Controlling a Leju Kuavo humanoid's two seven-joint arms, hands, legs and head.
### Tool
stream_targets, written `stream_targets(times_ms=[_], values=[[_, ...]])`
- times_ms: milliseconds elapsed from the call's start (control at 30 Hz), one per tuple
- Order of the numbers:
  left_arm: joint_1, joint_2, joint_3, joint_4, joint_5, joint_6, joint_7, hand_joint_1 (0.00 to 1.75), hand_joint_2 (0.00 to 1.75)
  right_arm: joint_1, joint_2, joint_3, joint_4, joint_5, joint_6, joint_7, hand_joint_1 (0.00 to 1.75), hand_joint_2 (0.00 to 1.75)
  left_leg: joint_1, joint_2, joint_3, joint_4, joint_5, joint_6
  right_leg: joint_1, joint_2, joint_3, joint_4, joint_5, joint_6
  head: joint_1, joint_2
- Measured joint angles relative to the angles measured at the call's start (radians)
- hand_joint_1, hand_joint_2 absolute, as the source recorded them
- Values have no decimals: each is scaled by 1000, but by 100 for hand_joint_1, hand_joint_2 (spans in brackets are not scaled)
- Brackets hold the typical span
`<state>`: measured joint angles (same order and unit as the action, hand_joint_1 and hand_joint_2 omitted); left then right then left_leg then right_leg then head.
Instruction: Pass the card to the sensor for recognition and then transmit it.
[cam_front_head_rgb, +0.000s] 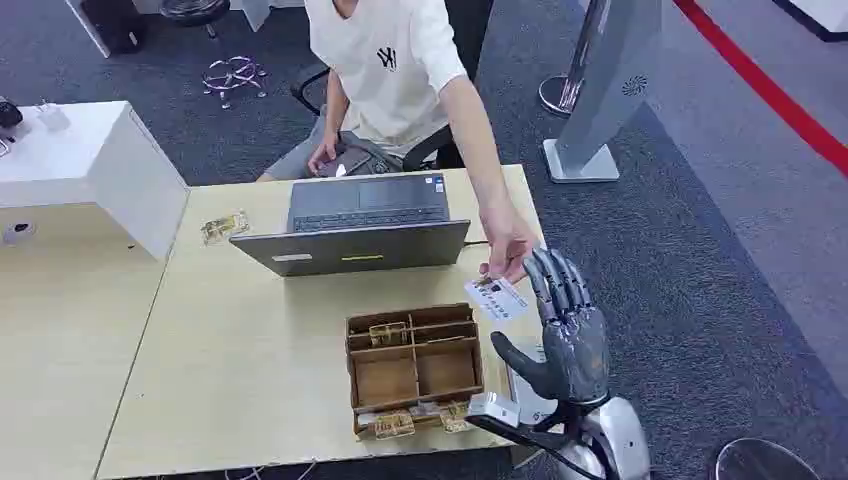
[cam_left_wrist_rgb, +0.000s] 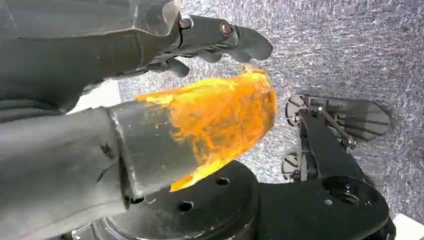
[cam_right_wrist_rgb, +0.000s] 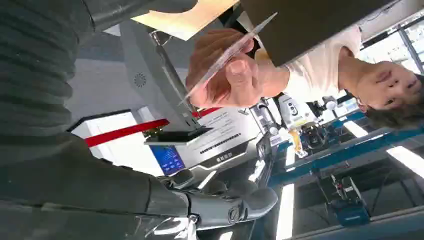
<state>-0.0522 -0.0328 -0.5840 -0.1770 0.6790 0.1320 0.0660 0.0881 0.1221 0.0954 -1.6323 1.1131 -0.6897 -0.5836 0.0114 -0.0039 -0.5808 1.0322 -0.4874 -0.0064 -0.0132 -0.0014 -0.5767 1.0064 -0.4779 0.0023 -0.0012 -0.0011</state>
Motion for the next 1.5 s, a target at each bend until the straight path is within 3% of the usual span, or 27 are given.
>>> stream_targets(times_ms=[100, 167, 200, 800, 1067, 1133, 1200, 1267, 1400, 1500], values=[[-1, 0, -2, 0, 0, 0, 0, 0, 0, -3, 0, -7, 9, 3, 0, 0, 2, 175, 0, 0, 0, 0, 0, 0, 0, 0, 0, 0, 0, 0, 0, 0], [-1, 0, -5, 0, -1, -1, 5, 0, 0, -6, 2, -15, 15, 23, 0, -6, 164, 175, 0, 0, 0, 0, 0, 0, 0, 0, 0, 0, 0, 0, 0, 0], [-1, 1, -8, 0, -1, -1, 5, 0, 0, -9, 5, -20, 17, 30, 0, -14, 175, 175, 0, 0, 0, 0, 0, 0, 0, 0, 0, 0, 0, 0, 0, 0], [-2, 7, -26, 0, 16, 0, 12, 0, 0, -13, 66, -111, 26, 43, -1, -66, 175, 175, 0, 0, 0, 0, 0, 0, 0, 0, 0, 0, 0, 0, 0, 0], [-2, 10, -36, 2, 31, 6, 11, 0, 0, 23, 74, -111, 17, -93, -1, -39, 175, 175, 0, 0, 0, 0, 0, 0, 0, 0, 0, 0, 0, 0, 0, 0], [-2, 10, -37, 3, 38, 8, 8, 0, 0, 38, 70, -85, 7, -166, 0, -2, 175, 175, 0, 0, 0, 0, 0, 0, 0, 0, 0, 0, 0, 0, 0, 0], [-2, 9, -39, 6, 47, 12, 4, 0, 0, 53, 53, -36, -12, -341, 29, 36, 175, 175, 0, 0, 0, 0, 0, 0, 0, 0, 0, 0, 0, 0, 0, 0], [-2, 7, -39, 6, 58, 16, -3, 0, 0, 62, 37, 12, -47, -586, 102, 57, 175, 175, 0, 0, 0, 0, 0, 0, 0, 0, 0, 0, 0, 0, 0, 0], [-1, -2, -39, 6, 71, 26, -6, 0, 0, 94, 27, 55, -120, -871, 251, 50, 175, 175, 0, 0, 0, 0, 0, 0, 0, 0, 0, 0, 0, 0, 0, 0], [-1, -11, -40, 6, 69, 31, -6, 0, 0, 124, 22, 54, -168, -1009, 339, 49, 175, 175, 0, 0, 0, 0, 0, 0, 0, 0, 0, 0, 0, 0, 0, 0]])
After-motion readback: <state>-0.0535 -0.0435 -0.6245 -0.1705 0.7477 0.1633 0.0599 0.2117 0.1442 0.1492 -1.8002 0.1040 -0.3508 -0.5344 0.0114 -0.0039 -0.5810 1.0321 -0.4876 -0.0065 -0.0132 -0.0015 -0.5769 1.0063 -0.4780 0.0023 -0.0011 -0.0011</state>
